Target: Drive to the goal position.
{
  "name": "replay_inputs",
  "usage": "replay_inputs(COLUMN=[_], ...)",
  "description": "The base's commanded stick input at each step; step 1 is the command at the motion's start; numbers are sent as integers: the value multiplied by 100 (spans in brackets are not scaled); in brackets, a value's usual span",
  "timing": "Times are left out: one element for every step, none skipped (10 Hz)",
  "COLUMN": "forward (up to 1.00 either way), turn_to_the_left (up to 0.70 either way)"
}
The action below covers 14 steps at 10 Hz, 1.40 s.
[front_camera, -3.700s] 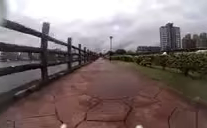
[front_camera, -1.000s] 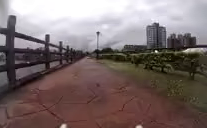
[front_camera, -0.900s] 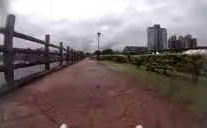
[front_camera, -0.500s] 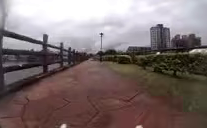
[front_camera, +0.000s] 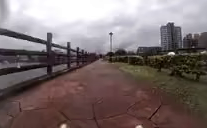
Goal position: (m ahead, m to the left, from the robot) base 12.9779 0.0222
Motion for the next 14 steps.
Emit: replay_inputs(forward=[85, 85, 85, 85, 85, 85, 85, 85, 85, 85, 85, 85, 85, 85], turn_to_the_left=[1, 1, 1, 1, 1, 1, 1, 1, 1, 1, 1, 1, 1, 1])
